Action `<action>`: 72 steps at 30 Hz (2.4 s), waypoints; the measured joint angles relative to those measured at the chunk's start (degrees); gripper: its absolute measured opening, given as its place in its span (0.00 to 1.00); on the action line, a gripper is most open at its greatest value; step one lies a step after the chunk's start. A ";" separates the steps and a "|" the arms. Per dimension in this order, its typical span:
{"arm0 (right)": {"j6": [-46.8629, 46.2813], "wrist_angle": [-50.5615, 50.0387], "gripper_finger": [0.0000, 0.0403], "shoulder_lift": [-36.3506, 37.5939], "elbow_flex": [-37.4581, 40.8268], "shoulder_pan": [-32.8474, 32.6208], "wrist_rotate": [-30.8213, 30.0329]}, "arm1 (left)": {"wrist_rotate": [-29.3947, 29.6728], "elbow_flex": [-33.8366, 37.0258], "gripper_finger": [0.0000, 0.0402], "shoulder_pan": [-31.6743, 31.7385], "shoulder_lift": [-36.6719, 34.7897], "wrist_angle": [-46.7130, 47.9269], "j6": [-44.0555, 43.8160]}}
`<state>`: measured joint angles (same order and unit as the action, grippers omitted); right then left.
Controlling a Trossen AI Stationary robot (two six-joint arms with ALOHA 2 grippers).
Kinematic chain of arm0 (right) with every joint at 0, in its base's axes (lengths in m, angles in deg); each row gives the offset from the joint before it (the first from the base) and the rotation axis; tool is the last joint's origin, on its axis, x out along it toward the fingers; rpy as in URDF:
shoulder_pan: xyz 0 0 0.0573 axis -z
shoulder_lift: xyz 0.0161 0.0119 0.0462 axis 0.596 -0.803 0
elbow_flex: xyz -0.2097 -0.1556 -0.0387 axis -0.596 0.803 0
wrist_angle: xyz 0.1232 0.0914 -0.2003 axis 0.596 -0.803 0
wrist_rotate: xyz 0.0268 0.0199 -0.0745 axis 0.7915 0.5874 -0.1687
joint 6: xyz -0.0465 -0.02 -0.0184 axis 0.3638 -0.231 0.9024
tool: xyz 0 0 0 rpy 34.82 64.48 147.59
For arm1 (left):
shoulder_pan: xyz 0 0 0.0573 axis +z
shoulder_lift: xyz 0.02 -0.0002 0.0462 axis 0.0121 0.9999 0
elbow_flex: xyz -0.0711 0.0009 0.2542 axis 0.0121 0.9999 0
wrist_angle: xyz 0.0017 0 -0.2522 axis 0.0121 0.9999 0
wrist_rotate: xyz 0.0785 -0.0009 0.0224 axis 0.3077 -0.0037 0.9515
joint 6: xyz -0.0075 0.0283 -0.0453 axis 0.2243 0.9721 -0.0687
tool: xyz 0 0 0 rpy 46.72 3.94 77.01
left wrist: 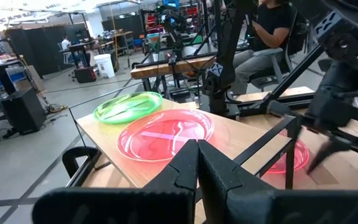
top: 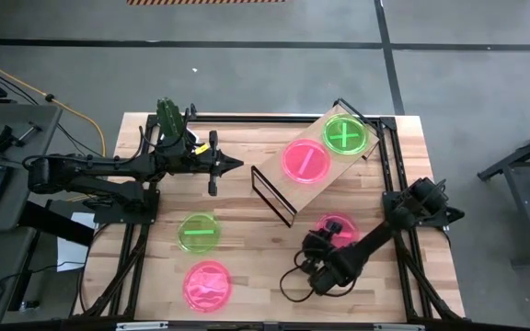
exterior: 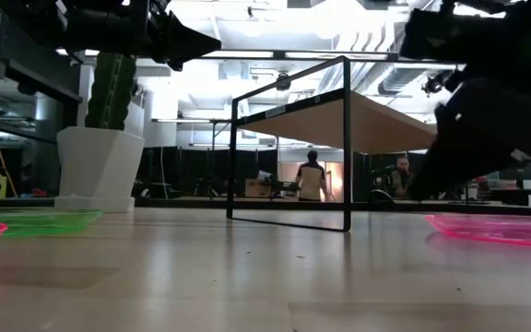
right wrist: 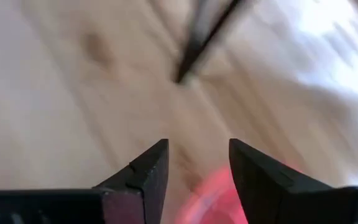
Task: Place and stack plates onto a shelf
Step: Stack the right pink plate on top of the pink plate on the shelf
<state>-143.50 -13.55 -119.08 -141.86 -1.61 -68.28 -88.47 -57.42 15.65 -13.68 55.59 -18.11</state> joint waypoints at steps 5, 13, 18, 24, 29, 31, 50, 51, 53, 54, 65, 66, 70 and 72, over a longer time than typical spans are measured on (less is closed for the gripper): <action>-12.78 -6.82 0.39 0.02 0.40 -2.66 -0.39 | 0.00 0.00 0.00 0.00 0.01 0.01 0.00; -15.81 1.10 0.39 0.02 4.36 -4.16 -2.47 | 0.00 0.00 0.00 -0.01 0.00 -0.52 0.00; -12.97 6.45 0.39 0.02 6.99 -3.48 -0.90 | 0.00 0.00 0.00 -0.02 0.01 -0.54 0.00; -12.75 5.62 0.39 0.02 7.33 -3.38 -2.16 | 0.00 0.00 0.00 0.00 0.01 -0.47 0.02; -12.01 5.87 0.39 -1.45 7.30 -3.06 0.43 | 0.01 0.00 0.00 -0.02 -0.01 -0.49 0.01; -11.40 6.54 0.39 -2.76 7.17 -3.15 0.27 | 0.00 0.00 0.00 -0.02 -0.01 -0.41 0.00; -15.73 -2.75 0.02 -5.43 4.51 -3.21 1.93 | 0.02 0.00 0.00 0.00 0.01 -0.43 0.04; -15.28 -5.07 0.01 -5.08 3.71 -3.20 3.27 | 0.01 0.00 0.00 -0.02 0.01 -0.42 0.04; -14.54 -9.01 0.00 -3.82 2.63 -3.21 4.98 | 0.01 0.00 0.00 -0.02 0.01 -0.43 0.04; -14.05 -9.75 0.00 -2.63 2.25 -3.26 4.94 | 0.02 0.00 0.00 0.00 0.01 -0.43 0.04; -9.64 -9.16 0.00 12.53 2.66 -5.44 1.74 | 0.02 0.00 0.00 -0.02 0.01 -0.45 0.02; -10.33 -8.87 0.00 12.89 3.11 -5.61 0.43 | 0.02 0.00 0.00 0.00 0.01 -0.43 0.02; -14.54 -6.25 0.00 12.60 6.80 -5.68 0.21 | 0.02 0.00 0.00 0.00 0.01 -0.43 0.02; -15.72 -2.62 0.02 12.50 9.91 -5.69 2.69 | 0.02 0.00 0.00 -0.01 0.01 -0.39 0.02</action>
<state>-159.22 -16.17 -106.58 -131.95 -7.30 -65.59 -88.45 -57.42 15.64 -13.66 55.20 -18.09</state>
